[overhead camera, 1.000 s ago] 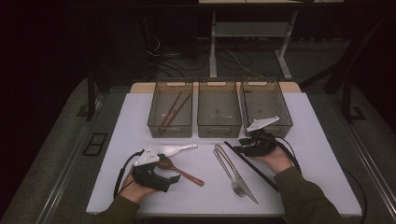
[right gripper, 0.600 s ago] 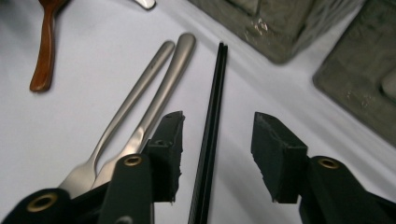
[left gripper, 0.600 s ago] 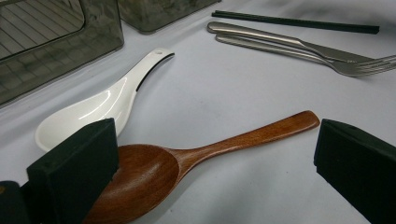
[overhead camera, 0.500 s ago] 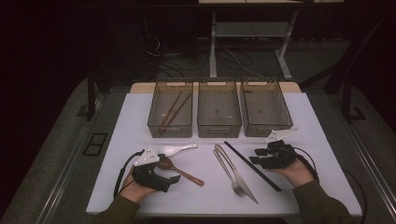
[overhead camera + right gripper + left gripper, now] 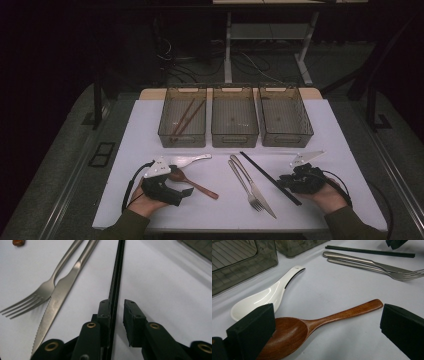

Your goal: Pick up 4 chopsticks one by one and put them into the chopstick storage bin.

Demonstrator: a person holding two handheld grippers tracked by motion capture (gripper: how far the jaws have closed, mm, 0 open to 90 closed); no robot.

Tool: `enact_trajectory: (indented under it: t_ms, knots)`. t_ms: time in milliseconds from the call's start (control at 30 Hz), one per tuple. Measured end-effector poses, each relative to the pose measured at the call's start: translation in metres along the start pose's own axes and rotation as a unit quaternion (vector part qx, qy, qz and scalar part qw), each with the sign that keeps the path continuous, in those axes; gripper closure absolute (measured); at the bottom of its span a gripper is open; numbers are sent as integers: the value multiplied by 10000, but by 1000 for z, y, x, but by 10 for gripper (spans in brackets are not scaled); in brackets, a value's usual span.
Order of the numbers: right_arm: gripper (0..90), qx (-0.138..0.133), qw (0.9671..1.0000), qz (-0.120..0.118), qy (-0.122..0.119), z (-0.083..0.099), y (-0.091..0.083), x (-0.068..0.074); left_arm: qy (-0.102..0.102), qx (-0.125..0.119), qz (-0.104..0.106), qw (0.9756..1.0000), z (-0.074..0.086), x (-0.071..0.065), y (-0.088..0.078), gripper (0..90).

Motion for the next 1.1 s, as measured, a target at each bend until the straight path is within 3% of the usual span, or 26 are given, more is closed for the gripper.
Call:
enact_trajectory:
  t_ms: [667, 1100]
  knots:
    - [797, 145, 9999, -58, -16, 1, 7, -2, 17, 22, 14, 10000, 0, 0, 1, 0]
    - [804, 174, 9998, 57, -112, 2, 12, -3, 22, 25, 21, 10000, 0, 0, 1, 0]
Point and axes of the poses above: each handheld gripper's, and its own axes: y roughly forward along the jaws, z roughly out of its underside, x roughly to its left, the point moved 1 cm from there along y, roughly forward along the jaws, and after that the axes turned 2 degrees about -x, right-handed, at the moved point
